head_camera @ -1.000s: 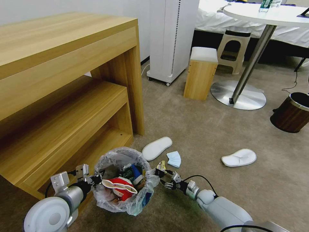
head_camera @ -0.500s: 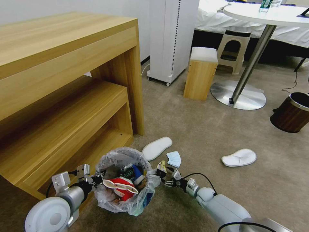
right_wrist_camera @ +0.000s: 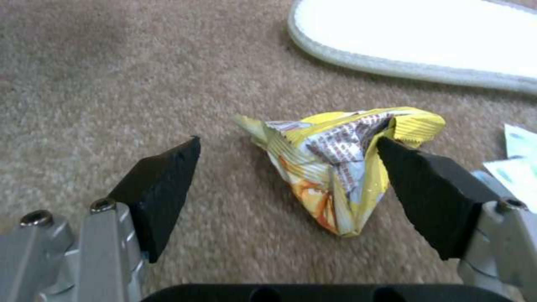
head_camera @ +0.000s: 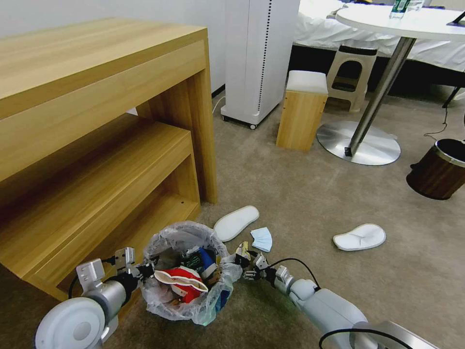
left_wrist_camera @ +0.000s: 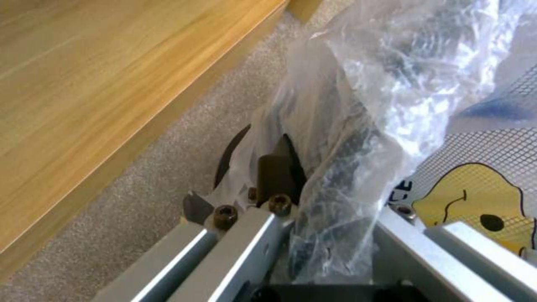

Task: Pick up the trash bin and place the garbage on the floor into it.

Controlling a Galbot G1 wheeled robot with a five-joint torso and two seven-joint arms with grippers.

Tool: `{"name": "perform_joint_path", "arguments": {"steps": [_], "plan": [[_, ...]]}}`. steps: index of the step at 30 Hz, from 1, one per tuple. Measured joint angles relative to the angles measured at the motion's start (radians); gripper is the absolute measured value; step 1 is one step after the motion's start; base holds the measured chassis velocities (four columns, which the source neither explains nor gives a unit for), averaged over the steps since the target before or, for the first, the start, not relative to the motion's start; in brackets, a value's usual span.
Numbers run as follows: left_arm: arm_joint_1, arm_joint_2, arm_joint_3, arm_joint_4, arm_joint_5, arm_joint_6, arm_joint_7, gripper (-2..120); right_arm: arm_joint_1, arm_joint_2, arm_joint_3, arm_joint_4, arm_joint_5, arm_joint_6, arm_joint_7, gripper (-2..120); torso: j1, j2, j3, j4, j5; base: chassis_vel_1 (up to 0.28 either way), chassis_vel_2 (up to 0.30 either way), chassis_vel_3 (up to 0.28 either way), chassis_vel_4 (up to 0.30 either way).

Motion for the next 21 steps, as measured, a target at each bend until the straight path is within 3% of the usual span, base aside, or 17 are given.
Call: {"name": "perform_joint_path", "arguments": {"steps": [5, 8, 12, 14, 21], "plan": [[0.003, -0.002, -0.001, -0.001, 0.0, -0.001, 0.0, 0, 0.003, 0.009, 0.005, -0.012, -0.02, -0.003, 0.012, 78, 0.0, 0.0, 0.0, 0.0, 0.0, 0.0, 0.0, 0.0, 0.0], [0.007, -0.003, -0.004, -0.001, 0.002, -0.003, 0.001, 0, 0.004, 0.015, 0.011, -0.02, -0.031, -0.005, 0.022, 63, 0.0, 0.0, 0.0, 0.0, 0.0, 0.0, 0.0, 0.0, 0.0], [0.008, -0.003, -0.005, -0.001, 0.002, -0.004, 0.002, 0, 0.002, 0.016, 0.017, -0.024, -0.035, -0.005, 0.025, 52, 0.0, 0.0, 0.0, 0.0, 0.0, 0.0, 0.0, 0.0, 0.0], [0.008, -0.005, -0.005, -0.001, 0.004, -0.004, 0.003, 0, -0.002, 0.013, 0.023, -0.024, -0.039, -0.004, 0.025, 41, 0.0, 0.0, 0.0, 0.0, 0.0, 0.0, 0.0, 0.0, 0.0], [0.009, -0.012, -0.002, 0.002, 0.013, -0.006, 0.008, 0, -0.007, 0.011, 0.032, -0.022, -0.047, 0.003, 0.025, 18, 0.0, 0.0, 0.0, 0.0, 0.0, 0.0, 0.0, 0.0, 0.0]]}}
